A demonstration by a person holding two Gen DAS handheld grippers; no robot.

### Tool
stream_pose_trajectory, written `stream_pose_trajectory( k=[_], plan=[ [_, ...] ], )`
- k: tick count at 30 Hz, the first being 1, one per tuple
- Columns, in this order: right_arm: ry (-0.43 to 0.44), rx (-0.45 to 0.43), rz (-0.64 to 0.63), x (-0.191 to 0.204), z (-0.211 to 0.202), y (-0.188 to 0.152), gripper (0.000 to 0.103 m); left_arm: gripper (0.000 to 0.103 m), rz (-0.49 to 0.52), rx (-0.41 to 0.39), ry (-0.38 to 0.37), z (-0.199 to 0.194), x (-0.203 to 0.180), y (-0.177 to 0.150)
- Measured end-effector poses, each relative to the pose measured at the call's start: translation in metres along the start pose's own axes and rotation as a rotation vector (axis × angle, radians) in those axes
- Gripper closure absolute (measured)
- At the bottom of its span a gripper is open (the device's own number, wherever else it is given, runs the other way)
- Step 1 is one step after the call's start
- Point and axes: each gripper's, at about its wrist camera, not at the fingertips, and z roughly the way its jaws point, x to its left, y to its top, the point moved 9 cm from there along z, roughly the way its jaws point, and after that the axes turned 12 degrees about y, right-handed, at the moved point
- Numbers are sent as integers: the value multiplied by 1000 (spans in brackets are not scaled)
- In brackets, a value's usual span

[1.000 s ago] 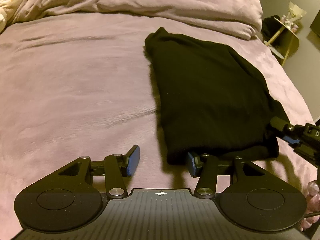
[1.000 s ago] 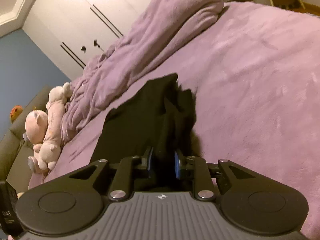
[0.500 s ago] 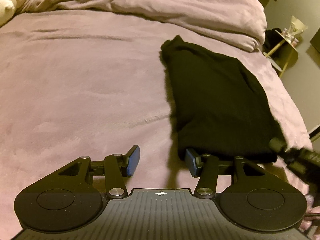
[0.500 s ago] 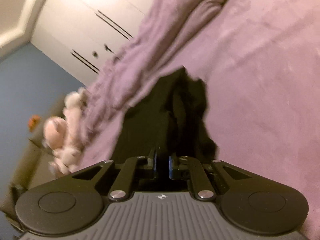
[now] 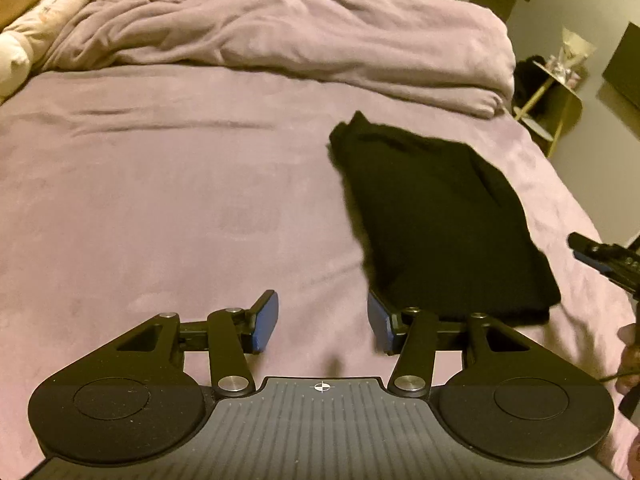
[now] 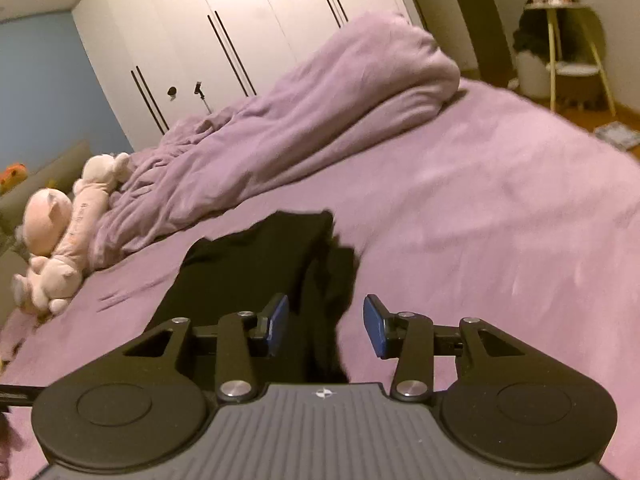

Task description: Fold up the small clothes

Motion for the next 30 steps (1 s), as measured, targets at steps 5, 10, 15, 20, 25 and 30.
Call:
stream_pose_trajectory(
  k=[5,10,15,20,25,30],
  plan=[
    [13,76,-144,33,55,10,69,48,-37,-5,-30,29,-31,14],
    [-35,162,-305,48,104,2,71,47,6,48,-25,59,-41,-2],
    [-151,143,-208,-3,89,-10,60,44,-7,70,-89,60,-20,-8],
    [-57,100,-41,-10,48,-19,58,46,-104,80,-138,64,-3,15],
    [6,100,64,-10,33,-29,55,47,-184,51,-167,84,-2,51],
    [64,137,128,-13,41,-45,42,49,-243,102,-241,127,-15,83]
  ],
)
